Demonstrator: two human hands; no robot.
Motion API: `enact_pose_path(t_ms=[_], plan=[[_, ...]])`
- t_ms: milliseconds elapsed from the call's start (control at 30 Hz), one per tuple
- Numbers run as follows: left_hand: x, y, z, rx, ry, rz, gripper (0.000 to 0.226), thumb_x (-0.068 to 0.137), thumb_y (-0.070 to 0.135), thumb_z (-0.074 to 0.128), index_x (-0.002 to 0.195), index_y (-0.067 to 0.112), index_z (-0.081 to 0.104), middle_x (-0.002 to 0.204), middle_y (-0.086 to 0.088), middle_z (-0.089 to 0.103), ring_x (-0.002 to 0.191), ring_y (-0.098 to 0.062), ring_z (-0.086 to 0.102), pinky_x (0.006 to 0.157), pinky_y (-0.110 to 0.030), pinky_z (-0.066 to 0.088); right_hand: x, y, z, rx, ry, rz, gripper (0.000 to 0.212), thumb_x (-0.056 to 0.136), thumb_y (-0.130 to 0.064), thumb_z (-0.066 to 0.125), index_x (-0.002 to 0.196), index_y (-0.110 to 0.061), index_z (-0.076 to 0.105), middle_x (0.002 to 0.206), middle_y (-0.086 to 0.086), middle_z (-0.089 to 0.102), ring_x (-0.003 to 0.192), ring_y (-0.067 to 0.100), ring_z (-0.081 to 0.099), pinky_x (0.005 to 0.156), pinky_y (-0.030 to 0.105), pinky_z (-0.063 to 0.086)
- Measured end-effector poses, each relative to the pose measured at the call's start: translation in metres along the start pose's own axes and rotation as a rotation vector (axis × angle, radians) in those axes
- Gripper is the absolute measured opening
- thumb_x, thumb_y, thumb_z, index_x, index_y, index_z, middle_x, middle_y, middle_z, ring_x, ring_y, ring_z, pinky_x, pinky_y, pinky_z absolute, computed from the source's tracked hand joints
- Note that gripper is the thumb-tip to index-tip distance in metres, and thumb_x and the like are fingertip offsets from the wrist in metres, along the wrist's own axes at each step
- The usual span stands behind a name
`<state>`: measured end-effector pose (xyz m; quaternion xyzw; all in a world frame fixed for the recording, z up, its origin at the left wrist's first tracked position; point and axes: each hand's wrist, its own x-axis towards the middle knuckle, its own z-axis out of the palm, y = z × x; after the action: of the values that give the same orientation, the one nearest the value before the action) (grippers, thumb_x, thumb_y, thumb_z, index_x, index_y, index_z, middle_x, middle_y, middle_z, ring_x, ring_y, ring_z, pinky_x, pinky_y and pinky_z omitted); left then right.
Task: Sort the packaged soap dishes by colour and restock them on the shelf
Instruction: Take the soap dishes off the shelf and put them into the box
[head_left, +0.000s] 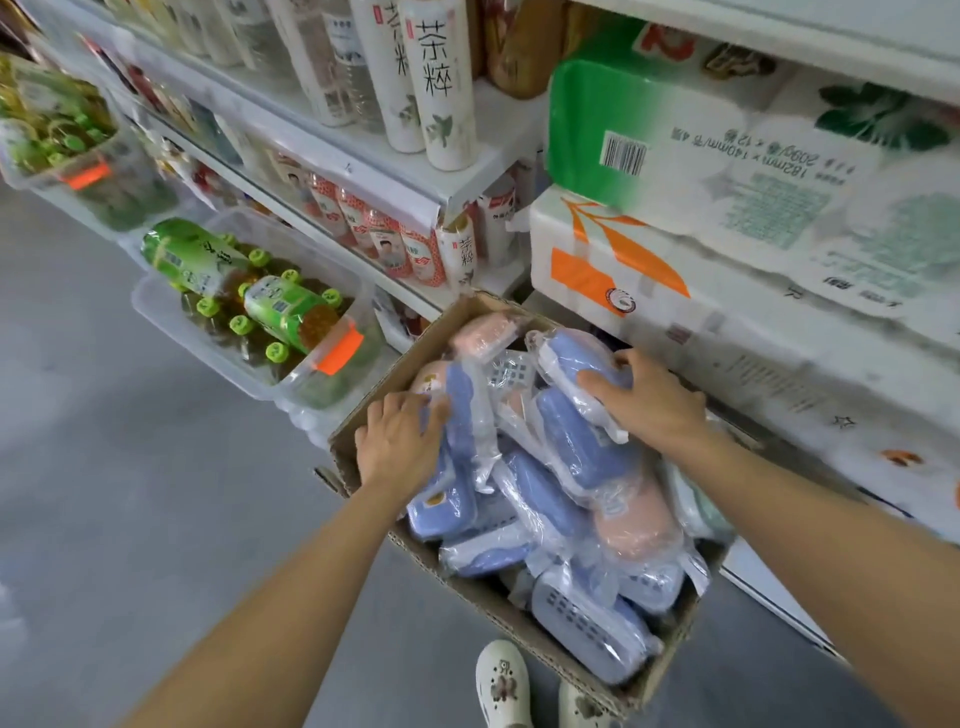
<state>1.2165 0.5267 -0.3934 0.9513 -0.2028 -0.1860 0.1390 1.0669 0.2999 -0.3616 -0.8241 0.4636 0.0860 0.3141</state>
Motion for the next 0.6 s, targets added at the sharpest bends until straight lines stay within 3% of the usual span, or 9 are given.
enact_pose_path(t_ms=[133,233,300,367,467,600], plan=[[0.022,0.03,0.01,0.168,-0.291,-0.034,0.081,0.094,0.071,0.014,0.144,0.016,0.046,0.162,-0.002,0.02,0.15,-0.022,0.005,0.119,-0.05,0.01,-0.004,0.007,-0.004,0.035,0.041,-0.001,0.068,0.08,-0.073,0.05,0.131,-0.028,0.044,0.133,-0.003,0.054,0.123,0.026,0.049,0.099,0.045,0.028],[0.031,0.045,0.017,0.118,-0.316,-0.091,0.087,0.089,0.078,0.025,0.144,0.015,0.045,0.162,-0.005,0.021,0.151,-0.026,-0.002,0.121,-0.048,0.003,-0.007,0.013,-0.005,0.063,0.046,-0.003,0.065,0.08,-0.074,0.049,0.128,-0.03,0.044,0.13,-0.005,0.054,0.12,0.024,0.051,0.097,0.045,0.029],[0.029,0.054,0.021,0.033,-0.276,-0.079,0.09,0.084,0.08,0.039,0.14,0.011,0.046,0.153,-0.011,0.037,0.15,-0.03,0.009,0.121,-0.045,0.009,-0.009,0.015,-0.006,0.088,0.044,-0.005,0.064,0.08,-0.073,0.049,0.129,-0.031,0.044,0.131,-0.005,0.054,0.121,0.023,0.051,0.101,0.047,0.031],[0.025,0.062,0.025,-0.144,-0.239,-0.093,0.085,0.082,0.075,0.051,0.13,0.005,0.045,0.134,-0.013,0.053,0.134,-0.031,0.039,0.113,-0.046,0.029,-0.011,0.017,-0.007,0.106,0.039,-0.004,0.065,0.081,-0.073,0.049,0.13,-0.031,0.043,0.133,-0.005,0.053,0.122,0.023,0.05,0.105,0.049,0.031],[0.019,0.073,0.025,-0.514,-0.217,-0.174,0.058,0.085,0.052,0.066,0.118,0.014,0.037,0.117,-0.009,0.055,0.106,-0.029,0.058,0.092,-0.045,0.049,-0.015,0.021,-0.008,0.14,0.037,-0.016,0.066,0.081,-0.073,0.05,0.129,-0.03,0.044,0.133,-0.004,0.053,0.122,0.022,0.051,0.105,0.051,0.034],[0.018,0.074,0.013,-0.752,-0.276,-0.301,0.097,0.065,0.04,0.086,0.139,0.022,0.027,0.128,-0.008,0.054,0.107,-0.031,0.061,0.083,-0.042,0.054,-0.021,0.023,-0.009,0.257,0.018,-0.054,0.063,0.081,-0.067,0.057,0.128,-0.027,0.045,0.13,-0.004,0.053,0.118,0.019,0.051,0.101,0.049,0.041]])
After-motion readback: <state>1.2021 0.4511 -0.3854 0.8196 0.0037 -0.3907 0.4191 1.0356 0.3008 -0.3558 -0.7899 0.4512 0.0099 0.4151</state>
